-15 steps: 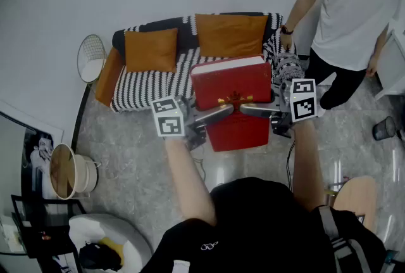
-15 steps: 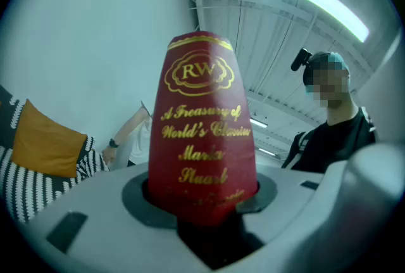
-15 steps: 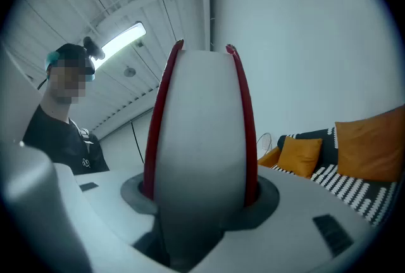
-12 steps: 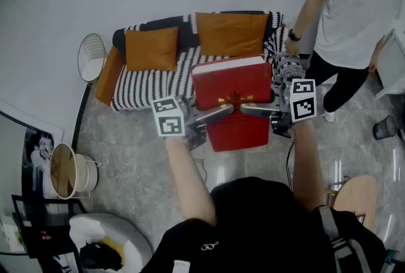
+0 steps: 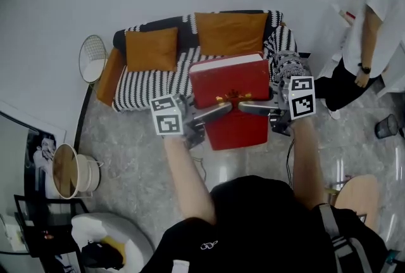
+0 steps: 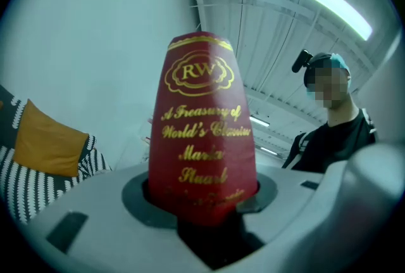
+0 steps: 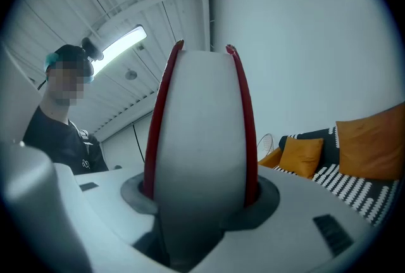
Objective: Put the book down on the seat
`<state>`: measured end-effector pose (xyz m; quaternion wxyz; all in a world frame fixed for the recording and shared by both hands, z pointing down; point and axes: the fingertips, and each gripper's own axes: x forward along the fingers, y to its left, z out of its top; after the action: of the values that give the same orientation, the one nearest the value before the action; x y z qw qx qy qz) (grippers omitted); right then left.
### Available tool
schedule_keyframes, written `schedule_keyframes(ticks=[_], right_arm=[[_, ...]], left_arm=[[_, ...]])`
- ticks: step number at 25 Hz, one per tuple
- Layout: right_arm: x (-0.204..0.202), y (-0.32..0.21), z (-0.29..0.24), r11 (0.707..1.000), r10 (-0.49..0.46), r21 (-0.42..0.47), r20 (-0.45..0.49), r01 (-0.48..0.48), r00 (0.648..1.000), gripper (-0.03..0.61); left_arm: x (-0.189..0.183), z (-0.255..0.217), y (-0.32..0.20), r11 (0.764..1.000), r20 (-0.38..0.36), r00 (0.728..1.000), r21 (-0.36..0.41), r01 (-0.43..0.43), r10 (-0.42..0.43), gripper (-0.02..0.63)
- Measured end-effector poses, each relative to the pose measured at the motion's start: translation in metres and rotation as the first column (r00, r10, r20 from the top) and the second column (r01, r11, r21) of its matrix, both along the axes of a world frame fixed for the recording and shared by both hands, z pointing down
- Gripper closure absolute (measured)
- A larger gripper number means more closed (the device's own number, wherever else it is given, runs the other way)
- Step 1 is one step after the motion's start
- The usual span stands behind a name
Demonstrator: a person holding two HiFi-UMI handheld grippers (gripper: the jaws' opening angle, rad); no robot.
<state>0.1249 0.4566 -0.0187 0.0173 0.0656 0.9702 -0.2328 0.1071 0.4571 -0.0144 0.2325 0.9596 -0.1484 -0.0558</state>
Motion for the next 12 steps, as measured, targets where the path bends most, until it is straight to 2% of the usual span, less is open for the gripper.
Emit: schedule_keyframes(ticks=[6, 12], right_arm=[[0.0, 0.001, -0.0012, 1.0, -0.016, -0.003, -0.003, 0.016, 1.0, 0.342], [-0.0006, 0.0014, -0.0078, 0.997, -0.039, 0.062, 0.013, 0.038, 0.999, 0.342]], left_arm=[[0.0001, -0.0015, 0.0017, 1.0, -0.002, 1.0, -0.004, 0.017, -0.017, 0.403], [-0.001, -0.0082, 0.003, 0.996, 0.015, 0.998, 0.065, 0.06, -0.062, 0.403]])
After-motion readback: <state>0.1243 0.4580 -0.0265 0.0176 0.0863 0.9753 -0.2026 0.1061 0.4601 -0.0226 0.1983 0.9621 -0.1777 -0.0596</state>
